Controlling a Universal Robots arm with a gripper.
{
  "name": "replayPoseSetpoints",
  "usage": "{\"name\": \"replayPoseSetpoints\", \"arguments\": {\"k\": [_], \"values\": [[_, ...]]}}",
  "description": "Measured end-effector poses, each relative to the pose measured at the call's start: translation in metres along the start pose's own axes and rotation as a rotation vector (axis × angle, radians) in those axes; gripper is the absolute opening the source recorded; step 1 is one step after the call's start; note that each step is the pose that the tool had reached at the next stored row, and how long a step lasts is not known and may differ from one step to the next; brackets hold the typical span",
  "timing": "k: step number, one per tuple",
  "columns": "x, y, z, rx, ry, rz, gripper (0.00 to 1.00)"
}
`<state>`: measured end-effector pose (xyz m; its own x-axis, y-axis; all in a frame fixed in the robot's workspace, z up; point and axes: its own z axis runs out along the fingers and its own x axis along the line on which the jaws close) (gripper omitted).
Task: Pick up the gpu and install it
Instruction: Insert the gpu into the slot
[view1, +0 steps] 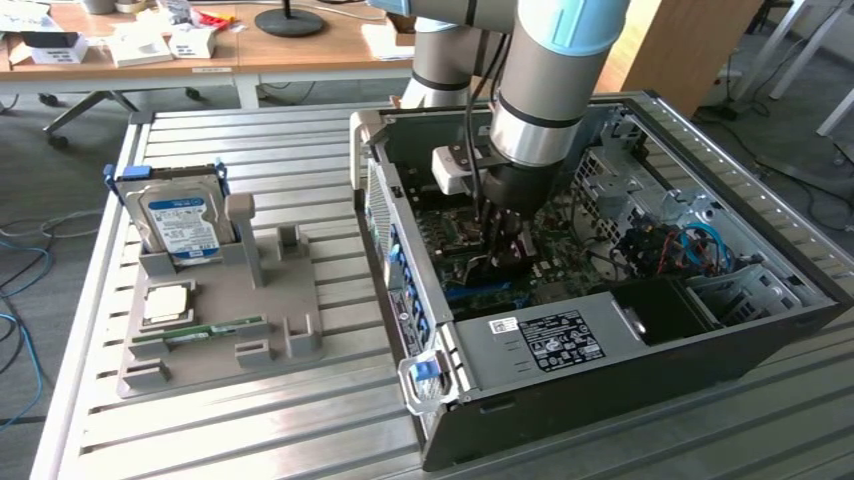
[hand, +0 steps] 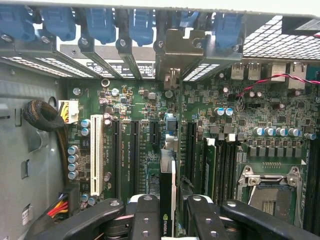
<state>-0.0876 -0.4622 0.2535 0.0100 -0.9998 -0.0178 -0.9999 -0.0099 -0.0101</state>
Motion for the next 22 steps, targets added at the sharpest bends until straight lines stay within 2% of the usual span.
{"name": "replayPoseSetpoints", "arguments": {"k": [22], "values": [[0.0, 0.0, 0.0017, 0.0, 0.0001, 0.0, 0.25]]}}
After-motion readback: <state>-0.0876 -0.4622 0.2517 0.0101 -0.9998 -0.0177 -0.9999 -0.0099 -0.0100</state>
